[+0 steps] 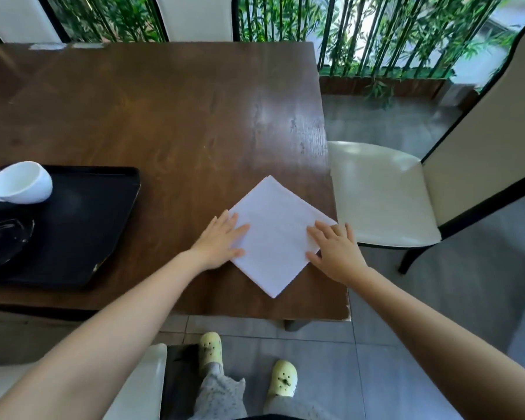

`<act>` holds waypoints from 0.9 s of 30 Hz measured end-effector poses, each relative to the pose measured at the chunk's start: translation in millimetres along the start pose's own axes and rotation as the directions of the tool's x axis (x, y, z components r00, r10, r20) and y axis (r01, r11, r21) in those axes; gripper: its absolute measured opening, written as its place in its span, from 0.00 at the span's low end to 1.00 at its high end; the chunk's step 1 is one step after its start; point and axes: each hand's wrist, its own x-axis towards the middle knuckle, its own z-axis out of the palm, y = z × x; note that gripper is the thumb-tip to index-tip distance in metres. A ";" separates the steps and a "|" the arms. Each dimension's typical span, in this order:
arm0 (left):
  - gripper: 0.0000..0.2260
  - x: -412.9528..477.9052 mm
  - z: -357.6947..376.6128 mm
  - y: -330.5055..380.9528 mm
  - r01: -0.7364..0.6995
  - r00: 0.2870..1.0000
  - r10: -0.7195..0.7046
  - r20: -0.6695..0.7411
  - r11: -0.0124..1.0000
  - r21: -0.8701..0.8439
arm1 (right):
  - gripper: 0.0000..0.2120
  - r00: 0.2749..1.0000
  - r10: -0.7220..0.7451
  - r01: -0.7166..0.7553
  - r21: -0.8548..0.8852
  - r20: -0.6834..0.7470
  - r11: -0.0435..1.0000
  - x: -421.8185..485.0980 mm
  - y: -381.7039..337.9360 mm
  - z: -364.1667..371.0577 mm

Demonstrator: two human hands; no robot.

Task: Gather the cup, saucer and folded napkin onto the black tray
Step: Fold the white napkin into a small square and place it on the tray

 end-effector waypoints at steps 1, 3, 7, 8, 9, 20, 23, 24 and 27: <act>0.28 2.1 -5.3 -3.6 0.005 1.000 -0.005 0.003 1.000 0.000 | 0.27 1.000 -0.002 0.002 -0.002 -0.003 1.000 -8.7 -3.9 -0.4; 0.28 4.8 -14.3 -6.9 0.028 0.999 -0.028 -0.018 1.000 -0.006 | 0.27 1.000 -0.006 0.006 -0.009 -0.002 1.000 -27.2 -11.5 1.4; 0.23 -4.9 -16.0 19.8 0.082 0.967 -0.083 -0.239 0.997 -0.014 | 0.20 1.000 -0.009 0.009 -0.063 -0.002 0.998 -55.1 -32.0 9.7; 0.22 -13.6 -10.5 32.5 0.022 0.945 -0.025 -0.327 1.000 -0.013 | 0.16 0.999 -0.014 0.009 -0.095 -0.045 0.995 -59.4 -37.0 11.6; 0.21 -25.5 -3.6 46.0 -0.071 0.913 0.069 -0.401 0.997 0.008 | 0.13 0.996 -0.027 0.016 -0.119 -0.088 0.993 -62.1 -40.5 12.8; 0.14 -94.3 52.8 45.8 -0.231 0.795 0.279 -0.538 0.960 0.157 | 0.11 0.986 -0.157 0.143 -0.195 -0.056 0.970 -61.2 -22.4 14.1; 0.11 -101.4 54.4 40.1 -0.218 0.807 0.188 -0.560 0.976 0.014 | 0.15 0.983 -0.174 0.162 -0.169 -0.058 0.972 -61.7 -16.4 9.6; 0.10 -101.8 54.2 39.0 -0.207 0.817 0.121 -0.564 0.974 -0.090 | 0.15 0.980 -0.190 0.179 -0.158 -0.063 0.971 -62.1 -14.2 7.3; 0.10 -102.2 49.3 36.3 -0.177 0.833 -0.082 -0.548 0.898 -0.403 | 0.09 0.942 -0.274 0.258 -0.106 -0.194 0.960 -61.1 -4.8 2.1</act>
